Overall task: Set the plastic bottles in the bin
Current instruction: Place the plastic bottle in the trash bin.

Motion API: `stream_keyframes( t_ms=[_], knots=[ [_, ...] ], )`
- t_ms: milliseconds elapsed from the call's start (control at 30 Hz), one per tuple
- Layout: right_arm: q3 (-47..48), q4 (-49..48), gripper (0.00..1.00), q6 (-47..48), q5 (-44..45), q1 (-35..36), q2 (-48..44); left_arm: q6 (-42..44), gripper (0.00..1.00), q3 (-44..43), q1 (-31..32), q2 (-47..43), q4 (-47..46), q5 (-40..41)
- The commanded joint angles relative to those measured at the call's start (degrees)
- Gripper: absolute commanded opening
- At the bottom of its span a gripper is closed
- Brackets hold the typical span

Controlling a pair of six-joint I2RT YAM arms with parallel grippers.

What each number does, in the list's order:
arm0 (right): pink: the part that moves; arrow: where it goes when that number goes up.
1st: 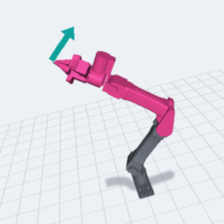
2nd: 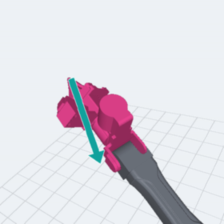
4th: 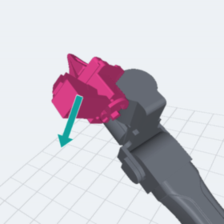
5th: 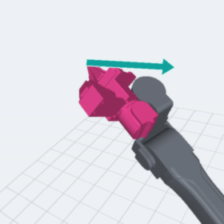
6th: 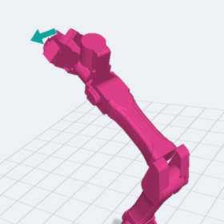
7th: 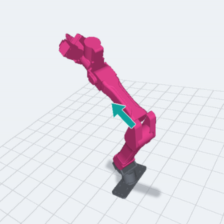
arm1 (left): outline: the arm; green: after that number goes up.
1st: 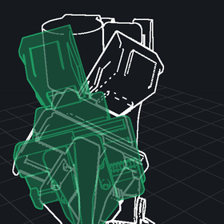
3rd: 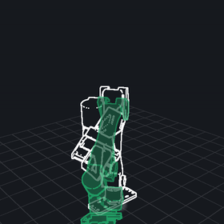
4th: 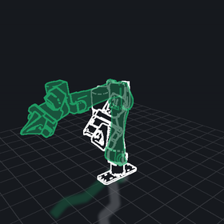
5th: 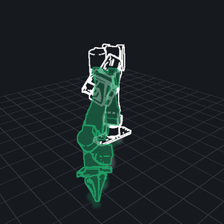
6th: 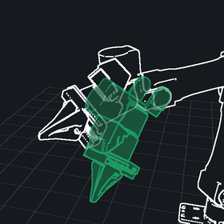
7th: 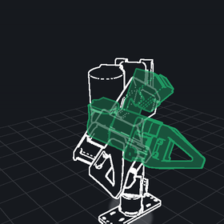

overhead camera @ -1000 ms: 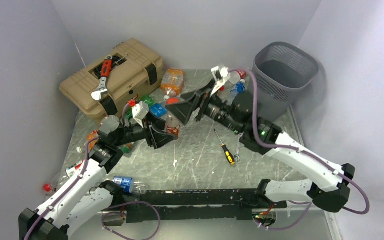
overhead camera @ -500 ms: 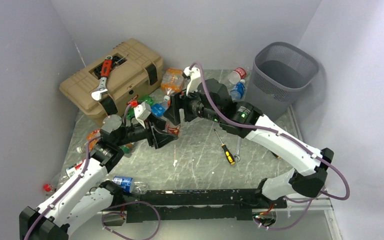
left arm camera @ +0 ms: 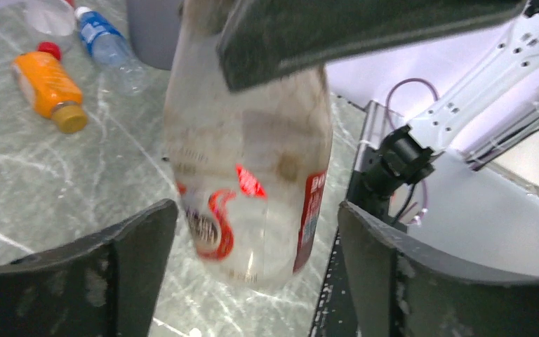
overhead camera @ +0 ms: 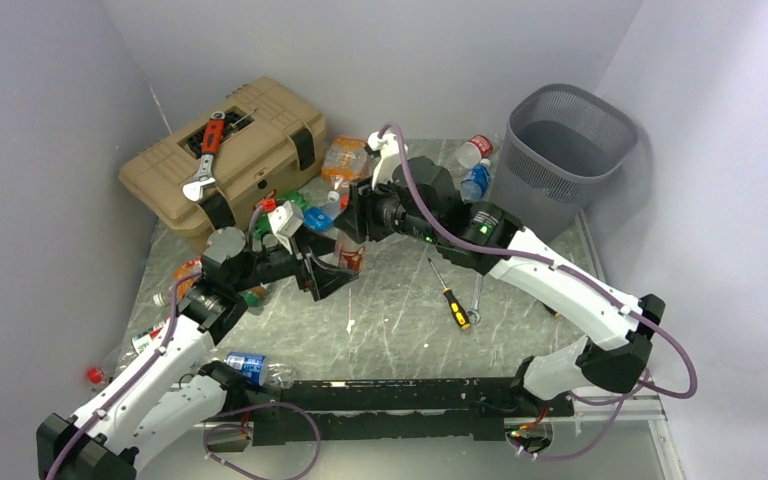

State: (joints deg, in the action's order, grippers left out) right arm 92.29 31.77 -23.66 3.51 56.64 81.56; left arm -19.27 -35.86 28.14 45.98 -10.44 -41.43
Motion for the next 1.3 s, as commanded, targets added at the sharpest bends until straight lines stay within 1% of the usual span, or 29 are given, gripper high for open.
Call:
stream_keyframes(
  t_ms=[0,67,100,167,200,233,300,400,533,600,667,767,833,933,1000,1067,1133,1200,1267],
  knots=[
    [2.0,-0.2,0.0,4.1,11.0,-0.5,-6.0,-1.2,0.95,-4.1,0.1,-1.3,4.6,5.3],
    [2.9,0.1,0.0,7.1,18.8,-0.5,-8.4,-0.2,0.99,-4.0,0.1,-2.6,5.6,7.1],
    [2.9,-1.2,0.0,9.4,23.5,-0.5,-9.8,-0.1,0.99,-3.9,0.1,-3.5,5.7,8.0],
    [1.0,-8.0,0.0,15.6,36.8,-0.6,-12.4,-0.2,0.99,-3.7,0.0,-4.5,5.7,9.6],
    [-0.7,-13.6,0.0,19.3,42.5,-0.8,-13.5,-0.3,0.99,-3.9,0.0,-4.8,6.0,10.3],
    [-1.9,-18.3,0.0,23.5,46.7,-1.7,-14.5,-0.4,0.99,-4.2,-0.1,-5.0,6.7,11.6],
    [-1.7,-26.0,0.0,28.3,50.6,-6.1,-15.5,0.0,1.0,-5.3,0.0,-5.6,9.3,13.8],
    [3.0,-27.6,0.0,25.3,48.0,-17.1,-14.3,0.9,1.0,-6.1,0.0,-6.7,12.3,15.9],
    [11.0,-22.7,0.0,18.5,44.1,-30.6,-7.3,1.0,1.0,-6.5,0.0,-6.7,13.3,16.6],
    [12.2,-21.4,0.0,15.6,42.5,-35.5,-4.6,0.7,1.0,-7.3,0.0,-6.6,14.9,18.5],
    [11.7,-21.7,0.0,12.9,41.0,-40.2,-2.5,0.7,0.99,-8.2,0.1,-7.0,16.9,22.9],
    [10.3,-21.1,0.0,7.5,37.2,-47.1,-0.1,0.1,0.99,-9.4,0.1,-8.9,20.0,32.3],
    [10.2,-19.7,0.0,4.8,34.6,-51.4,1.9,1.6,0.99,-8.1,0.1,-12.1,19.1,35.3],
    [12.4,-16.0,0.0,2.0,31.5,-56.0,6.3,3.3,1.0,-4.0,0.1,-18.6,13.5,35.9],
    [14.3,-13.6,0.0,0.5,29.2,-58.7,10.2,3.7,0.99,-0.5,0.1,-23.0,6.2,33.5],
    [15.7,-12.0,0.0,0.8,28.1,-59.5,13.0,4.0,1.0,2.2,0.1,-25.8,2.0,31.4],
    [15.6,-11.7,0.0,1.9,27.3,-59.7,14.6,4.7,1.0,2.3,0.1,-26.6,1.8,30.2],
    [14.6,-12.0,0.0,1.8,26.4,-59.9,15.2,5.4,0.99,0.6,0.1,-25.5,4.4,30.2],
    [14.3,-11.5,0.01,1.7,25.3,-60.1,16.1,5.3,0.99,-2.1,0.1,-22.6,8.5,30.4]
  ],
)
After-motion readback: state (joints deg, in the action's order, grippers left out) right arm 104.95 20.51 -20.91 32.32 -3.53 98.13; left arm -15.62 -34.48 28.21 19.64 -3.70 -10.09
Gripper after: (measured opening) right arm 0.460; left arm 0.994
